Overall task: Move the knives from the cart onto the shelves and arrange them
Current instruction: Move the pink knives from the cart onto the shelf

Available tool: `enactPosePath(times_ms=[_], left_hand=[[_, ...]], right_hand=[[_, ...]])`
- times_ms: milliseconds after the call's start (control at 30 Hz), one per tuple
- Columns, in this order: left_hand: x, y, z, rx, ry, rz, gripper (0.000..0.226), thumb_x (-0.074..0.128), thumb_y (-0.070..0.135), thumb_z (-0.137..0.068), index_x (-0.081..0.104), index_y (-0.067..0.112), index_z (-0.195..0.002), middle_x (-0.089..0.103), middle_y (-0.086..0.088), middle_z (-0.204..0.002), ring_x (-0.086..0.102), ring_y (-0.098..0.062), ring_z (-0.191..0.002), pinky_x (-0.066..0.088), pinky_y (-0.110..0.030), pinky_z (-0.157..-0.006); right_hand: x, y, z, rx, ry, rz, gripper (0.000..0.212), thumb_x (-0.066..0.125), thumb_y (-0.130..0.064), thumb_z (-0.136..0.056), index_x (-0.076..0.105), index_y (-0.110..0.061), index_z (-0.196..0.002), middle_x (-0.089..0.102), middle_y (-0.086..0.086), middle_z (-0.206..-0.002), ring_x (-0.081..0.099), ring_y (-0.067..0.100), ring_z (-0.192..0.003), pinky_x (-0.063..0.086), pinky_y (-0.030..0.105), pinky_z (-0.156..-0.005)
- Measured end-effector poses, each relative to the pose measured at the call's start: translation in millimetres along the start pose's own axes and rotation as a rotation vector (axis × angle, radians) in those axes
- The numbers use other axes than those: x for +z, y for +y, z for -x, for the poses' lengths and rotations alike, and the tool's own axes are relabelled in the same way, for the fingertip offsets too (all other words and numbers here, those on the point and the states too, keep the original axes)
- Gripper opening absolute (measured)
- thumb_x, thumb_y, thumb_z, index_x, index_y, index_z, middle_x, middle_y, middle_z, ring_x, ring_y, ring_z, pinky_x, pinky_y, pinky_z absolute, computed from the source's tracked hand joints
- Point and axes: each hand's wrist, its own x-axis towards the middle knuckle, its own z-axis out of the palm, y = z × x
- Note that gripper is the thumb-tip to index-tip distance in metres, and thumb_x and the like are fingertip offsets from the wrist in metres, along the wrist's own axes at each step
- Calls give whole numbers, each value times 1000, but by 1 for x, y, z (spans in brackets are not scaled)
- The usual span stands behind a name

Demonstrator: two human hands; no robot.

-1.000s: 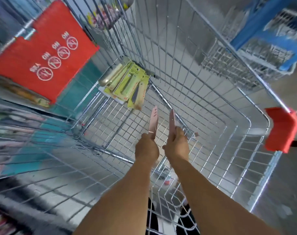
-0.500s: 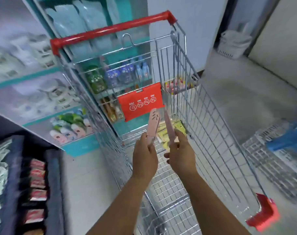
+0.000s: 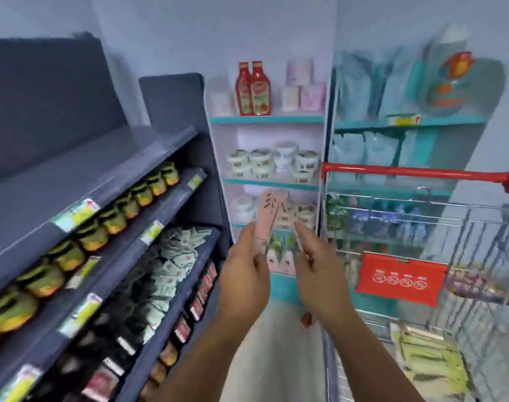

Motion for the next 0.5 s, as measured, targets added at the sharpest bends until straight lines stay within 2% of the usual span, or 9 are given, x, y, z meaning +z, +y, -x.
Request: enactPosePath(times_ms=[67,133,200,300,400,500], left_hand=[[-50,-12,-8,12,77,-30,54,47,2,-91,41,23,-140,52,15,-117,51,0,-102,35,-12,-80],[-98,-29,-13,10,136,-90,54,47,3,-91,40,20,-141,53,9,-130,52,-9,-116,37,-19,-96],[-145,-48,-16,-24,180,-149,54,48,4,-90,39,15,-142,53,-3,-136,51,-20,-123,36,-24,-103],[-216,-76,-13,-49,262,-245,53,49,3,-89,40,12,-141,55,-7,-131,50,-23,-123,31,-16,-95],[-283,-100,-5,-115,328,-293,53,49,2,-89,40,15,-140,57,-6,-120,51,-23,-113,32,-16,-82],[-342,-120,6,-175,385,-341,39,46,3,-88,46,16,-124,56,-6,-99,50,-27,-94,32,-24,-68]], right_hand=[[34,-35,-8,-64,-49,-50,53,44,-8,-92,46,-33,-139,59,3,-118,57,17,-103,42,24,-90],[71,-71,-12,-116,-99,-82,53,45,-5,-93,47,-30,-139,56,6,-114,55,18,-104,36,17,-88],[106,-110,-11,-149,-158,-101,51,45,-6,-95,46,-29,-139,50,4,-108,54,18,-100,32,13,-81],[161,-169,0,-224,-229,-153,51,45,-6,-95,46,-31,-139,44,0,-102,53,15,-93,31,13,-80],[212,-220,15,-292,-305,-186,52,44,-5,-95,45,-31,-139,42,-2,-104,51,12,-90,32,13,-82],[255,-265,31,-316,-413,-205,50,41,-9,-97,43,-33,-141,39,-6,-113,48,8,-92,31,13,-80]])
